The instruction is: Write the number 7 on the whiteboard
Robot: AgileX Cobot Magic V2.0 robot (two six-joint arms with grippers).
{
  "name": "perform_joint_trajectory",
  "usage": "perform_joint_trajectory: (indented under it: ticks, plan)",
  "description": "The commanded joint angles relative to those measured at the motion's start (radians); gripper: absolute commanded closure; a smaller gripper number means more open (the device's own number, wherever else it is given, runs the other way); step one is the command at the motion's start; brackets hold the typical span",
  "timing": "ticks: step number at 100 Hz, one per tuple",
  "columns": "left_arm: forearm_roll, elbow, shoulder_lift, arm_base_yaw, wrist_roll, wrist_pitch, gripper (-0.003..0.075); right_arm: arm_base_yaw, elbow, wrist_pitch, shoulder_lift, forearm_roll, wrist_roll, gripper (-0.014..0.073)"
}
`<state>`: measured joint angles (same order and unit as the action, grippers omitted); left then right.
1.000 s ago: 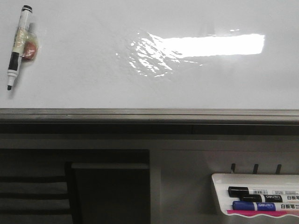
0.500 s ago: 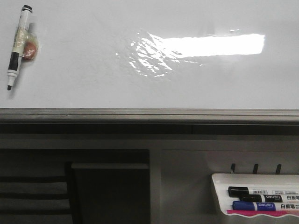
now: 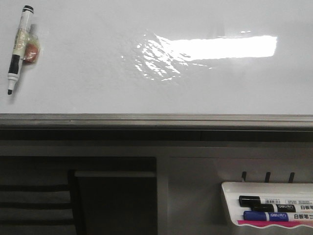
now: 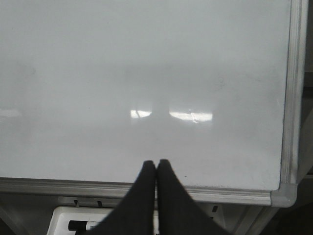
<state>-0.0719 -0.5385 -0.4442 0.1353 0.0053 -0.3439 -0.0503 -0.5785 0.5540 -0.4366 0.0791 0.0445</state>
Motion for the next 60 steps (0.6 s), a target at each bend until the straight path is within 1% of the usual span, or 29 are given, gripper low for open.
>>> perform_joint_trajectory:
  ticks: [1,7,14,21,24,26,28,29,33,36,40,43,60]
  plan:
    - [-0.003,-0.038,-0.014,-0.003,-0.005,0.071,0.074,-0.006,-0.033,-0.067,-0.014,0.003,-0.013,0.0664]
    - [-0.003,-0.038,-0.014,-0.003,-0.005,0.071,0.0732,-0.006,-0.033,-0.067,-0.014,0.003,-0.011,0.0643]
    - [0.01,-0.038,-0.014,-0.003,-0.005,0.071,0.0668,-0.006,-0.033,-0.069,-0.014,0.003,-0.011,0.0569]
    - [0.035,-0.036,-0.014,-0.003,-0.005,0.071,0.054,-0.006,-0.033,-0.07,-0.014,0.003,-0.011,0.0449]
    - [0.043,-0.036,-0.014,-0.003,-0.005,0.071,0.0463,-0.006,-0.033,-0.07,-0.014,0.003,-0.011,0.0381]
    - [0.044,-0.036,-0.014,-0.003,-0.005,0.071,0.0416,-0.006,-0.033,-0.07,-0.014,0.003,-0.011,0.0354]
    - [0.044,-0.036,-0.014,-0.003,-0.005,0.071,0.0388,-0.006,-0.033,-0.07,-0.014,0.003,-0.011,0.0314]
    - [0.044,-0.036,-0.014,-0.003,-0.005,0.071,0.036,-0.006,-0.033,-0.07,-0.014,0.003,-0.011,0.029]
    - [0.044,-0.036,-0.014,-0.003,-0.005,0.071,0.0295,-0.006,-0.033,-0.07,-0.014,0.003,-0.011,0.0237]
    - [0.044,-0.036,-0.014,-0.003,-0.005,0.071,0.0267,-0.006,-0.033,-0.07,-0.014,0.003,-0.011,0.0196]
    - [0.044,-0.036,-0.014,-0.003,-0.005,0.071,0.0247,-0.006,-0.033,-0.07,-0.014,0.003,-0.011,0.0172]
    - [0.042,-0.036,-0.014,-0.003,-0.005,0.071,0.0246,-0.006,-0.033,-0.07,-0.014,0.003,-0.011,0.0162]
    - [0.042,-0.036,-0.014,-0.003,-0.005,0.071,0.0247,-0.006,-0.033,-0.069,-0.014,0.003,-0.011,0.0166]
